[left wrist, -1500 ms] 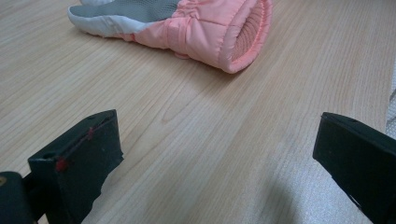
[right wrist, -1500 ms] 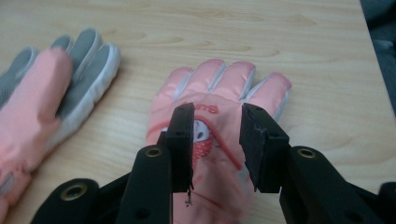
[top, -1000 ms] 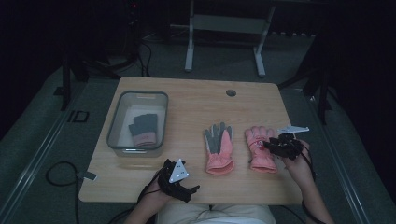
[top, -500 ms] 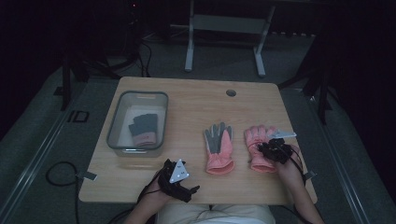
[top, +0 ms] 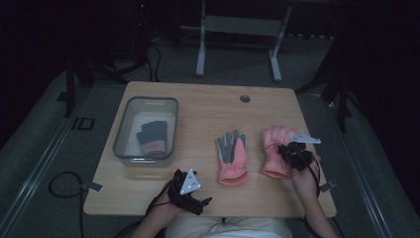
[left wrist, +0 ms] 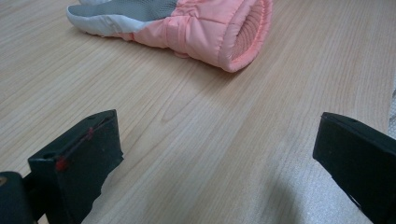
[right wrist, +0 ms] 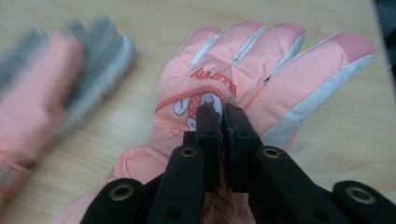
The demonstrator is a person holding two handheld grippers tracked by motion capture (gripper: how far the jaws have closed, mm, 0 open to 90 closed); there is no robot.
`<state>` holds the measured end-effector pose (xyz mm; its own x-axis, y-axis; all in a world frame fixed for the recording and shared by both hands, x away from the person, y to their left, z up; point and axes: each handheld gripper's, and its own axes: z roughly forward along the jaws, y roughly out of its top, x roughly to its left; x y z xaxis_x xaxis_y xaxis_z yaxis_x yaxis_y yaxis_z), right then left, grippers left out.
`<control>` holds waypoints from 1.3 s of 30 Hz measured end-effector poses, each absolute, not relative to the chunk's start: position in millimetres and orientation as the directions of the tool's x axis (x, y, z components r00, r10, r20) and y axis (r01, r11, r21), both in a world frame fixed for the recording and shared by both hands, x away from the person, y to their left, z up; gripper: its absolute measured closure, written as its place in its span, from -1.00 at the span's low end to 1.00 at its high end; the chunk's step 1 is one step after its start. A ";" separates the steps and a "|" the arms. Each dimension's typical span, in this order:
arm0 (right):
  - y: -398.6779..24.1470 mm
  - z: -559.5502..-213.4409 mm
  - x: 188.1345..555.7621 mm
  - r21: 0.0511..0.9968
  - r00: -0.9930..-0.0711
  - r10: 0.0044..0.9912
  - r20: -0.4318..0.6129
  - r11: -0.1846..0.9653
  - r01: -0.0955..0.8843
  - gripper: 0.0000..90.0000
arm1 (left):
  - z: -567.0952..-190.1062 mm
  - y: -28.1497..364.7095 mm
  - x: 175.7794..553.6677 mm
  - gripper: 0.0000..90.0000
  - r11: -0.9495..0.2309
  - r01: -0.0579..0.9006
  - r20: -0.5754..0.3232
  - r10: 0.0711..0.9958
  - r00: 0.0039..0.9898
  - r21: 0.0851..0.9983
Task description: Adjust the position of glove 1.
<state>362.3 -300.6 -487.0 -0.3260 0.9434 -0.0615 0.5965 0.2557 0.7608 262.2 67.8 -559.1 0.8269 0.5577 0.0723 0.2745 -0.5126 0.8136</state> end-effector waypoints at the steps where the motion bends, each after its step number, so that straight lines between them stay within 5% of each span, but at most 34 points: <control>1: -297.8 -478.8 361.4 0.767 -0.325 0.944 -0.062 0.254 0.590 0.91 | -559.1 67.9 262.2 -0.98 -0.513 0.274 0.073 0.558 0.827 0.813; 17: -216.6 -411.4 340.9 0.863 -0.411 0.912 0.004 0.205 0.462 0.91 | -559.0 67.8 261.9 -0.98 -0.509 0.273 0.072 0.558 0.826 0.816; 26: -173.1 -438.4 335.7 0.824 -0.456 0.889 0.036 0.232 0.517 0.91 | -558.8 68.4 261.6 -0.98 -0.511 0.271 0.070 0.553 0.831 0.816; 39: -166.5 -482.6 348.0 0.755 -0.450 0.893 0.023 0.279 0.593 0.89 | -559.3 68.6 262.6 -0.98 -0.516 0.275 0.066 0.549 0.833 0.811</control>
